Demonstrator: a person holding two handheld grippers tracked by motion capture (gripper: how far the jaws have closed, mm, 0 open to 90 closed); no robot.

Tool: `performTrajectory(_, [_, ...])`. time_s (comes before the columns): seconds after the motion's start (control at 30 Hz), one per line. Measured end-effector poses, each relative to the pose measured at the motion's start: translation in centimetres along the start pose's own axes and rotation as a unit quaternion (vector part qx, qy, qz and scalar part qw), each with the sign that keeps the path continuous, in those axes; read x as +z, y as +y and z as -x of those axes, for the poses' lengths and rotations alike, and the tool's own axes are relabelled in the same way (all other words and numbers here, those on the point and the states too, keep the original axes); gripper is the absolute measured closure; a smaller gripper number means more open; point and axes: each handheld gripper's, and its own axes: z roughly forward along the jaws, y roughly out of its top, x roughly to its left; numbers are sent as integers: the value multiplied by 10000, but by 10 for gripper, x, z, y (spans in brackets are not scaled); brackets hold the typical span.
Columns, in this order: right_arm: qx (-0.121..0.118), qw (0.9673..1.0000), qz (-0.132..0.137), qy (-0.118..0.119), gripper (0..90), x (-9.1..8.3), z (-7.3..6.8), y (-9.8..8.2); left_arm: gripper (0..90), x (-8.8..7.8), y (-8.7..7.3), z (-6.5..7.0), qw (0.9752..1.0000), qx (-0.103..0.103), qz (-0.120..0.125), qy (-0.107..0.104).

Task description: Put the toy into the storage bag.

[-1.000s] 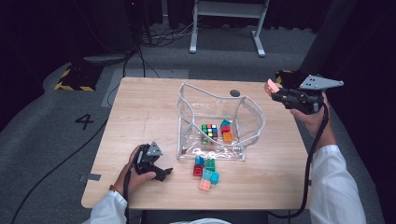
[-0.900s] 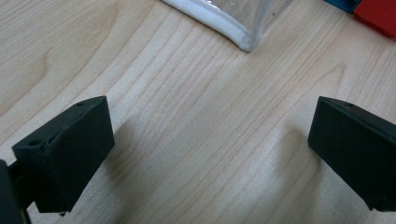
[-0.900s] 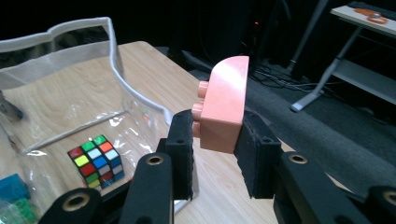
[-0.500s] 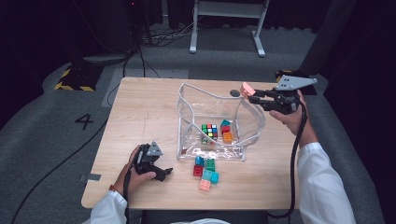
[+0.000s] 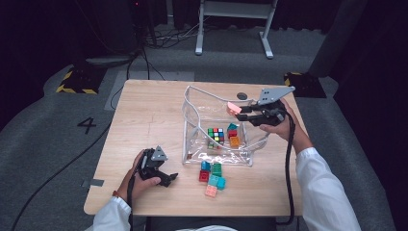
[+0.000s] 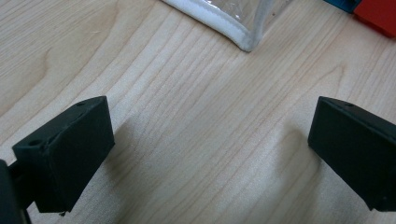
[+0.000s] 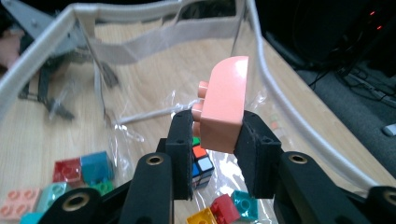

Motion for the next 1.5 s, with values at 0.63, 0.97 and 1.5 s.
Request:
performTrajectory(0.63, [-442, 9861, -1579, 276, 679, 36, 7, 7, 4, 0, 0, 0, 10000, 9, 11, 0])
performTrajectory(0.97, [-369, 9693, -2419, 250, 679, 20, 21, -17, 4, 0, 0, 0, 10000, 3, -1, 4])
performTrajectory(1.5, [-260, 9668, -2532, 220, 666, 2, 24, -26, 4, 0, 0, 0, 10000, 8, -1, 18])
